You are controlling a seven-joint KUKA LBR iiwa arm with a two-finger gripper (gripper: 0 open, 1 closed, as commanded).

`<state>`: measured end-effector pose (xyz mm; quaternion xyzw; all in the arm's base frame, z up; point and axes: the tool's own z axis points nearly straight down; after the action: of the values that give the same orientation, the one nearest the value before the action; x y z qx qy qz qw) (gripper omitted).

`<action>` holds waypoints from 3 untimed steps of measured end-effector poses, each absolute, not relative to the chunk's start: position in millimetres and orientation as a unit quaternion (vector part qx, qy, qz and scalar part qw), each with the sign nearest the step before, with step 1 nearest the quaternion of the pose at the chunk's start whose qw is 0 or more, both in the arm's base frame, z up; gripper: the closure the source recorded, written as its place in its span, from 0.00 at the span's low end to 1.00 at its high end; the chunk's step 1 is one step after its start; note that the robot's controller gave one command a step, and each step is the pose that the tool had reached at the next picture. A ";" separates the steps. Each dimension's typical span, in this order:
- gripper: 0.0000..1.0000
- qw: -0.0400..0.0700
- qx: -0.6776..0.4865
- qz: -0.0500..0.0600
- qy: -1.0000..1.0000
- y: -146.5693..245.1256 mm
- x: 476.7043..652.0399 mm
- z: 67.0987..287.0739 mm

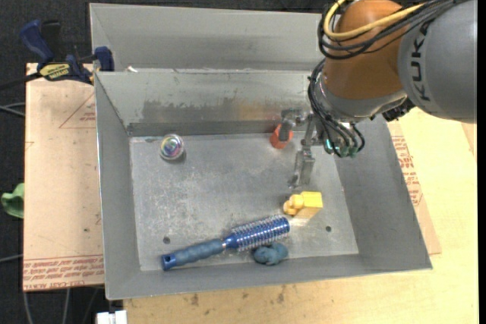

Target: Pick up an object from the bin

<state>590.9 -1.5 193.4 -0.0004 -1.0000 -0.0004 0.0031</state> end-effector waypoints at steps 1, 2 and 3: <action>0.00 0.003 -0.143 0.000 -0.990 -9.5 505.5 96.8; 0.00 -0.001 0.106 0.001 -0.994 -98.3 552.7 69.3; 0.00 -0.001 0.227 -0.001 -0.974 -44.6 544.2 69.7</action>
Offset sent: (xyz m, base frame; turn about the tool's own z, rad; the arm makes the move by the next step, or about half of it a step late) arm -0.0834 -0.0085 -0.0943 0.2868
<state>544.2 -44.6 69.7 0.2269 -0.9739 -0.0013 -0.0006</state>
